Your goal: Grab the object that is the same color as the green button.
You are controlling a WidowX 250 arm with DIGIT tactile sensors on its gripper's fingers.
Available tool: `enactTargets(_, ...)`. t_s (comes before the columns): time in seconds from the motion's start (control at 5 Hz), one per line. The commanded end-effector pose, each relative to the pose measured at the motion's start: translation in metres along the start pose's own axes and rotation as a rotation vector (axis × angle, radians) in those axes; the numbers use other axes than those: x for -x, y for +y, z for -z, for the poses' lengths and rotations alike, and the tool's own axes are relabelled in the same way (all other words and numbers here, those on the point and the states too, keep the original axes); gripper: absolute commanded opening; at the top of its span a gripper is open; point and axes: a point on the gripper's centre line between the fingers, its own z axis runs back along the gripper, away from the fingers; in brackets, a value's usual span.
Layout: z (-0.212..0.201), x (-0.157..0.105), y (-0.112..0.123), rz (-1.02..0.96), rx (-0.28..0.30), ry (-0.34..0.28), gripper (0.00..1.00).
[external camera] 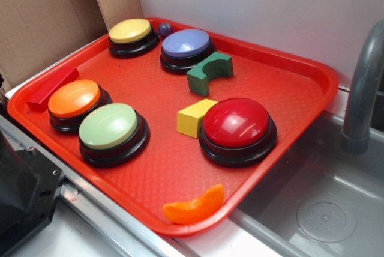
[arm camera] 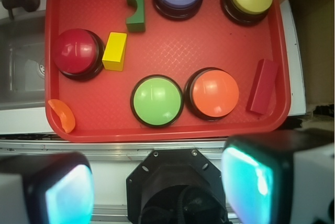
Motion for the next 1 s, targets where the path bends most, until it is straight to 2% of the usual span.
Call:
enactTargets(0.0, 0.0, 0.0, 0.0, 0.0, 0.0, 0.0, 1.0)
enactTargets(0.2, 0.012, -0.016, -0.011, 0.018, 0.009, -0.06, 1.0)
enactTargets(0.6, 0.056, -0.053, -0.008, -0.28, -0.049, -0.12, 1.0)
enactTargets(0.8, 0.087, -0.077, -0.008, -0.441, -0.128, -0.191, 1.0)
